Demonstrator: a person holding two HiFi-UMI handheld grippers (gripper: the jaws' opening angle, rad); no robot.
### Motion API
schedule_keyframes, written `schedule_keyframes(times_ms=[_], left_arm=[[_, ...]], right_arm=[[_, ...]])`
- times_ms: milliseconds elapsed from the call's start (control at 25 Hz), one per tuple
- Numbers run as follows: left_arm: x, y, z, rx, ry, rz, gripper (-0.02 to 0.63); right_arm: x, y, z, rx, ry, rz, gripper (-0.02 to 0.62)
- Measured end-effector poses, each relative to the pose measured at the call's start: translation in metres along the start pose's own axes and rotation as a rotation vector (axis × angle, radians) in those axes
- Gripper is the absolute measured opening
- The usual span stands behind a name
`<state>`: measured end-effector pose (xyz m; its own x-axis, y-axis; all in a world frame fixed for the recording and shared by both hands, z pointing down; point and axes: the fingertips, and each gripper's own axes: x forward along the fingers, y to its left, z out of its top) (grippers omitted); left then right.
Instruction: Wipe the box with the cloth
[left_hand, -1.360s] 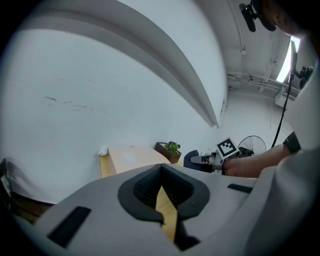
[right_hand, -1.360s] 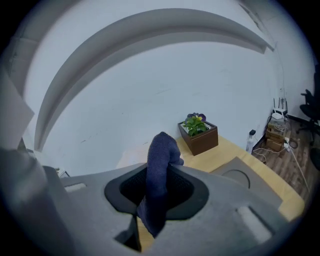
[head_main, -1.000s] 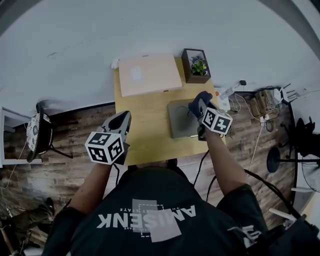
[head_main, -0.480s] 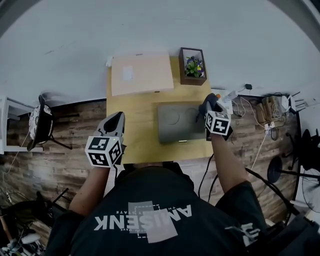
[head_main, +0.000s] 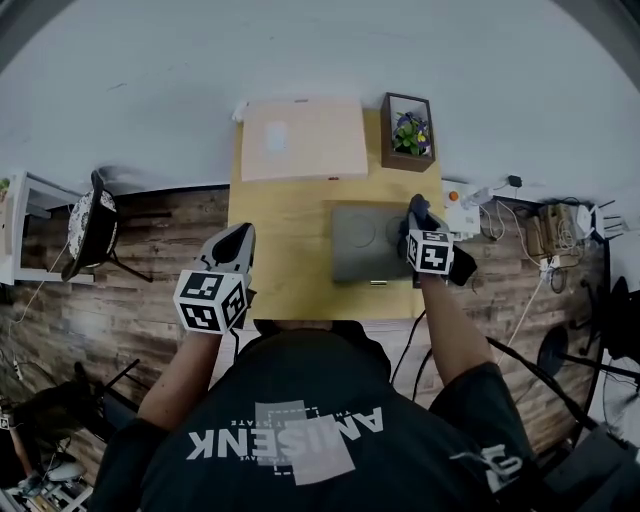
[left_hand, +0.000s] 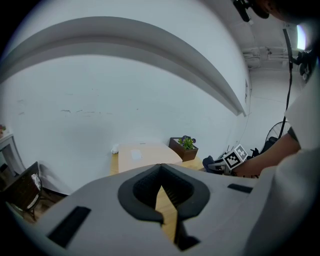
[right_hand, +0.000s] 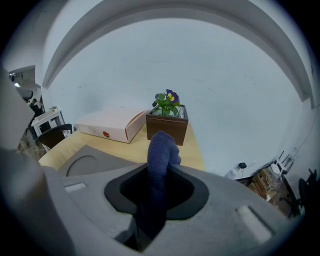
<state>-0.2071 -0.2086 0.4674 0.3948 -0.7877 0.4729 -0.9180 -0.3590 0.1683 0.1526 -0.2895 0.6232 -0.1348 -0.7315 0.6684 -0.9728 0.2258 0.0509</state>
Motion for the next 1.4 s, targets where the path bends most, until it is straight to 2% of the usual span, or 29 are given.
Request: schedule_keyframes(times_ms=[240,600,760,960,1120,1280,1400], left_arm=[[-0.011,0.01,-0.005,-0.016,-0.006,-0.001,-0.002],[-0.032,0.02,-0.016,-0.017,-0.004,0.005,-0.002],[-0.041,0.025,-0.022,-0.013,0.0,0.008,-0.002],[-0.049,0.031,-0.025,-0.004,-0.001,0.013,-0.003],[-0.056,0.04,-0.025,-0.022,-0.01,0.029,-0.002],[-0.064,0.044,-0.028,-0.018,-0.005,0.036,-0.002],[-0.069,0.049,-0.032,-0.031,-0.005,0.041,-0.002]], right_arm=[[0.007,0.037,0.003,-0.007,0.017,0.094,0.084],[0.007,0.057,0.003,0.031,0.028,0.092,0.084],[0.008,0.074,0.005,-0.001,0.047,0.126,0.084],[0.011,0.089,0.007,-0.01,0.058,0.126,0.084],[0.013,0.113,0.012,-0.024,0.056,0.161,0.084],[0.016,0.154,0.014,-0.076,0.079,0.24,0.084],[0.019,0.17,0.016,-0.063,0.088,0.219,0.084]])
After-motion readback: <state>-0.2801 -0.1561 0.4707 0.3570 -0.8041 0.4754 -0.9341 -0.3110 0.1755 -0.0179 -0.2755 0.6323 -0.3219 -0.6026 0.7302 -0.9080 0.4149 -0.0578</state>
